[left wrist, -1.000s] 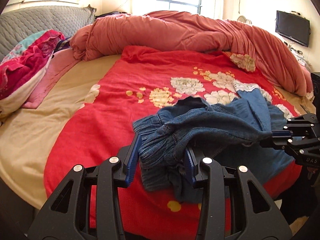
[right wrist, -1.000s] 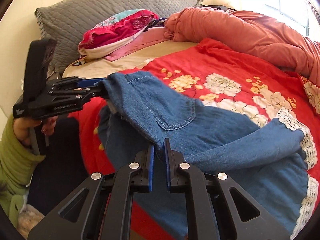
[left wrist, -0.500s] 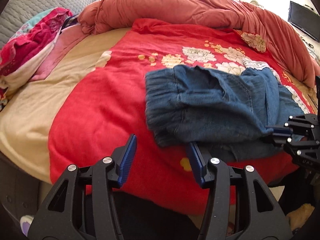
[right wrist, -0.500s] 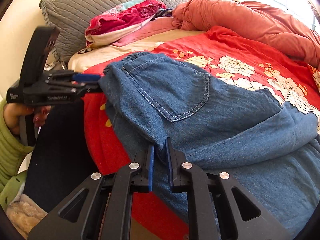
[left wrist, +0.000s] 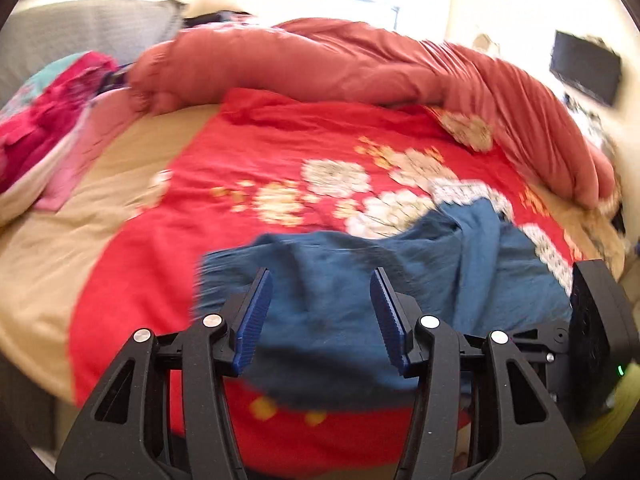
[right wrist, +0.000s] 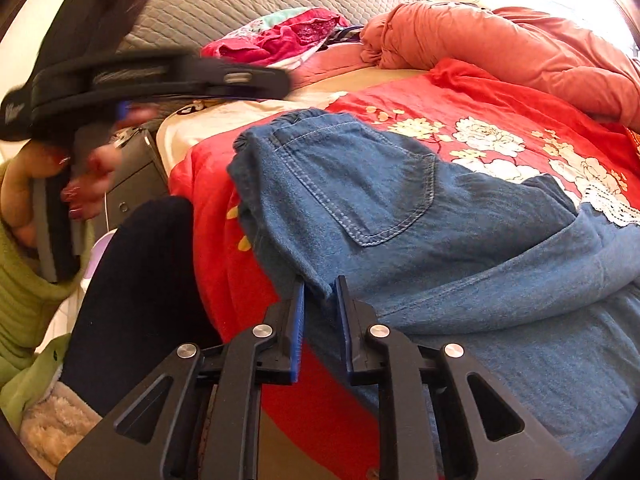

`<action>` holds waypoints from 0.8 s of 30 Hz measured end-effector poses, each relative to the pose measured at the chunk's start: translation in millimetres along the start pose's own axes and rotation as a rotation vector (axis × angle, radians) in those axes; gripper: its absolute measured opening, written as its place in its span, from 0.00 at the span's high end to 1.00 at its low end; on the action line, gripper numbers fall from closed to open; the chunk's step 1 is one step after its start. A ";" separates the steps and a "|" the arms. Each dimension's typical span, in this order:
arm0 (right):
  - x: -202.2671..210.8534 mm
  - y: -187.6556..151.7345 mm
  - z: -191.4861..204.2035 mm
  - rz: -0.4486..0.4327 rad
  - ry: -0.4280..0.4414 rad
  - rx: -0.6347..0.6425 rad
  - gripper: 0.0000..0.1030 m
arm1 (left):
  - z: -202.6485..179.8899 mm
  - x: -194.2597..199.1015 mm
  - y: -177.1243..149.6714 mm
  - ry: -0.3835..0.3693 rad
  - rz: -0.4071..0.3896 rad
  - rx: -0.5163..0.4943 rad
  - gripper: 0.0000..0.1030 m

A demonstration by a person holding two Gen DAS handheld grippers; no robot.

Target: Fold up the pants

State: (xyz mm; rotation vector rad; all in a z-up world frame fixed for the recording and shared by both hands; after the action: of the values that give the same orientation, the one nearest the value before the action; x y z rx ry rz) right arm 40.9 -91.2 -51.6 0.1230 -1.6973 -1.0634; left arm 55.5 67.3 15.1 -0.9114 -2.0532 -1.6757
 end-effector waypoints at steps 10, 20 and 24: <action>29.1 9.6 -33.3 -0.047 0.031 -0.100 0.58 | 18.9 -45.6 -48.7 0.031 0.165 0.021 0.59; -21.7 0.1 -78.8 0.113 -0.176 -0.190 0.55 | 17.8 -50.1 -51.7 0.022 0.144 0.015 0.59; -13.9 -1.4 -76.1 0.086 -0.175 -0.182 0.55 | 17.7 -49.8 -51.4 0.020 0.130 0.017 0.58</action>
State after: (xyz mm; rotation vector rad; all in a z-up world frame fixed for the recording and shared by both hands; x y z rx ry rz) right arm 107.9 -128.6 -60.8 -0.1626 -1.7349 -1.1856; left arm 60.5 66.0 -58.4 -0.9958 -1.9478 -1.5906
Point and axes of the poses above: each gripper's, at about its wrist camera, not at the fingertips, and x roughly against the way its jaws point, z to its left, y to its top, the point moved 4 cm from there along -x, roughly the way its jaws point, and after that the axes turned 14 degrees about -y, right-handed, at the moved point
